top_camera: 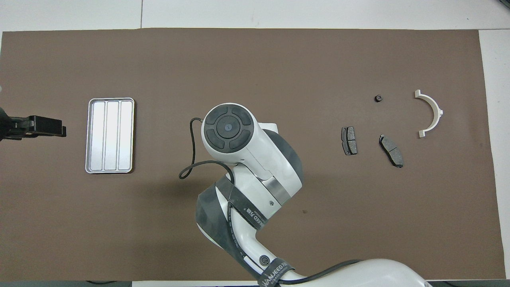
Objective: Pick bearing gear from pile to tray
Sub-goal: 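Carry the black gear mid-table and release it with the right gripper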
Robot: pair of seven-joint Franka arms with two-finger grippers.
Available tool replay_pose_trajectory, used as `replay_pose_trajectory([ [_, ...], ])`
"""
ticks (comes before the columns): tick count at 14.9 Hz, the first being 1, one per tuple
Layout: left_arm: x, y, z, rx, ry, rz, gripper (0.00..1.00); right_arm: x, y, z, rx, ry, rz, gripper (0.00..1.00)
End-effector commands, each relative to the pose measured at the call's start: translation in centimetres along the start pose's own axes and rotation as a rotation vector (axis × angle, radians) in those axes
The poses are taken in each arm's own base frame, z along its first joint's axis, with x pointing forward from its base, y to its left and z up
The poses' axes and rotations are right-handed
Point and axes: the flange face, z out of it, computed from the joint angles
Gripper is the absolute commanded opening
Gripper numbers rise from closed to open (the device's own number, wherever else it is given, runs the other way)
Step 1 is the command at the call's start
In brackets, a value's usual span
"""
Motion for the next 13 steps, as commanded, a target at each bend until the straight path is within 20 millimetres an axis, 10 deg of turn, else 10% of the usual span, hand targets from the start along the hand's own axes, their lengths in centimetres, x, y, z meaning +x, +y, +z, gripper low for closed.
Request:
replay_pose_trajectory([
  [1,-1.0,-0.3,0.4,-0.01,0.019,-0.017,1.0,-2.1,-0.9,5.6,-0.012,0.054,0.014,0.0],
  [6,-1.3,0.2,1.9,-0.013,0.037,-0.033,1.0,-1.1,-1.8,12.0,0.018,0.094,0.029,0.0],
  [11,-1.3,0.5,2.8,-0.015,0.045,-0.052,1.0,-0.7,-1.4,12.9,0.032,0.094,0.029,0.0],
  [12,-1.2,0.5,2.8,-0.015,0.045,-0.067,1.0,-0.4,-1.4,12.8,0.034,0.093,0.037,0.05],
  [13,-1.2,0.7,2.8,-0.014,0.046,-0.108,1.0,-0.2,-1.3,12.9,0.026,0.094,0.042,0.62],
])
